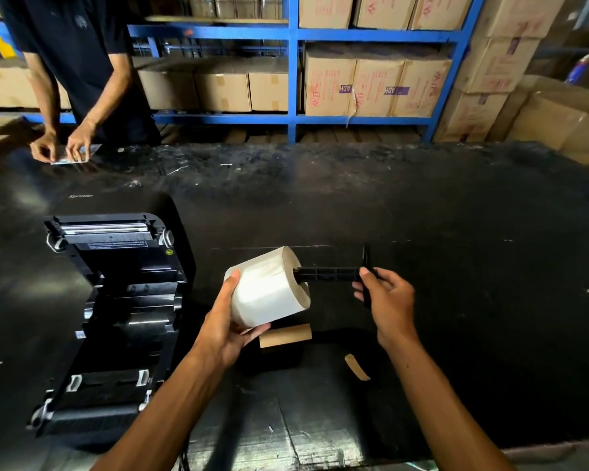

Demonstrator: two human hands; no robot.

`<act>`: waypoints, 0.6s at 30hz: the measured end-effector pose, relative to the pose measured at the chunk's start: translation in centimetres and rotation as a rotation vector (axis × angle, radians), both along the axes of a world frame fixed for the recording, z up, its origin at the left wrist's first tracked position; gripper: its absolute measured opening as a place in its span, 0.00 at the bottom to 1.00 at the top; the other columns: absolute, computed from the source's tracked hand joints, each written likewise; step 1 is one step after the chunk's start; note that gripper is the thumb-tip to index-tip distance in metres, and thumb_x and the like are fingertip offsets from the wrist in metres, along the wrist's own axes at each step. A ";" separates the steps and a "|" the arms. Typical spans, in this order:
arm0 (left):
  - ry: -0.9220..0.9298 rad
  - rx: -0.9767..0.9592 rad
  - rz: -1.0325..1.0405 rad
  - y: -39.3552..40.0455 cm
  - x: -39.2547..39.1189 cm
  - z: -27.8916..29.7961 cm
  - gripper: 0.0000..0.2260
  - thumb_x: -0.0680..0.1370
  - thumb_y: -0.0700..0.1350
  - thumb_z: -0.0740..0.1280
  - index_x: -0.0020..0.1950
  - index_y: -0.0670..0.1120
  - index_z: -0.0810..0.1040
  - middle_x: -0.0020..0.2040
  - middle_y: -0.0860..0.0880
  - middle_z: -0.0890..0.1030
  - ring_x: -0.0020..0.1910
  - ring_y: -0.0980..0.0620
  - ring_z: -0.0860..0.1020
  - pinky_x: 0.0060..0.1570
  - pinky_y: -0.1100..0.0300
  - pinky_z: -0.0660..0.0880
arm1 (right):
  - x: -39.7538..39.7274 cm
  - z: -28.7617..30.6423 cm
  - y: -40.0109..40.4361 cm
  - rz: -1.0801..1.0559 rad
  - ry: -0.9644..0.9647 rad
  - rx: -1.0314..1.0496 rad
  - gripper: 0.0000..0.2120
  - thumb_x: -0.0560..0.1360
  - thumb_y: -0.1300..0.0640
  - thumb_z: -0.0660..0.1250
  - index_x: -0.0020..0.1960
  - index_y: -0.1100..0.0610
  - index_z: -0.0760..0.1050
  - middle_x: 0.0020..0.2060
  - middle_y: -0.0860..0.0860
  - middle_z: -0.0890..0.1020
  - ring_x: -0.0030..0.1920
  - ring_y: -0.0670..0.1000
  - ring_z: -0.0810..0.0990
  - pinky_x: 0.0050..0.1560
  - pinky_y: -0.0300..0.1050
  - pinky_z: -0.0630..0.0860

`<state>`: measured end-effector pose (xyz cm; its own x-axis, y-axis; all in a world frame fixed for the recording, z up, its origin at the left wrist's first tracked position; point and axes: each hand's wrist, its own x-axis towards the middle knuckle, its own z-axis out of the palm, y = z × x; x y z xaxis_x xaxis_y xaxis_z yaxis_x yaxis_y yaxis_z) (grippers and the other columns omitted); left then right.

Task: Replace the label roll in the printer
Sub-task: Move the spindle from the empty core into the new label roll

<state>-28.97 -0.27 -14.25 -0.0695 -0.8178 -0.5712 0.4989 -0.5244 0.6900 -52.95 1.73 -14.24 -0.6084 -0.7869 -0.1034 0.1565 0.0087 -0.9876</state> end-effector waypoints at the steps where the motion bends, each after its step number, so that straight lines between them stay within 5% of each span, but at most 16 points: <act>1: 0.011 -0.002 -0.006 0.0 -0.1 0.0 0.22 0.66 0.60 0.73 0.55 0.53 0.76 0.55 0.45 0.80 0.51 0.43 0.80 0.32 0.49 0.82 | 0.4 -0.1 0.1 -0.004 0.037 -0.030 0.08 0.75 0.58 0.69 0.53 0.51 0.75 0.44 0.49 0.83 0.40 0.41 0.84 0.34 0.31 0.79; 6: 0.034 -0.027 -0.005 -0.3 0.0 0.2 0.21 0.65 0.61 0.74 0.53 0.53 0.76 0.54 0.45 0.80 0.51 0.43 0.81 0.35 0.47 0.82 | 1.4 0.0 0.9 -0.037 0.295 -0.193 0.12 0.74 0.55 0.69 0.47 0.37 0.73 0.43 0.42 0.82 0.46 0.43 0.83 0.44 0.35 0.81; 14: -0.076 -0.087 -0.011 -1.0 0.5 1.0 0.17 0.68 0.60 0.71 0.52 0.53 0.78 0.54 0.46 0.81 0.53 0.45 0.80 0.38 0.49 0.82 | 0.7 0.8 0.4 0.114 0.570 -0.242 0.13 0.73 0.56 0.68 0.54 0.41 0.72 0.45 0.36 0.79 0.49 0.32 0.78 0.45 0.24 0.74; 18: -0.147 -0.101 -0.050 -0.7 0.3 1.2 0.21 0.66 0.61 0.73 0.53 0.50 0.78 0.54 0.45 0.82 0.52 0.45 0.81 0.36 0.50 0.82 | 1.4 0.5 0.1 0.218 0.531 -0.181 0.16 0.74 0.55 0.68 0.59 0.42 0.72 0.49 0.37 0.78 0.50 0.29 0.77 0.45 0.24 0.74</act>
<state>-28.66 -0.93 -13.04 -0.0332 -0.8691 -0.4936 0.3637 -0.4705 0.8040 -51.53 1.79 -13.72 -0.3626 -0.8762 0.3176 -0.3455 -0.1901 -0.9190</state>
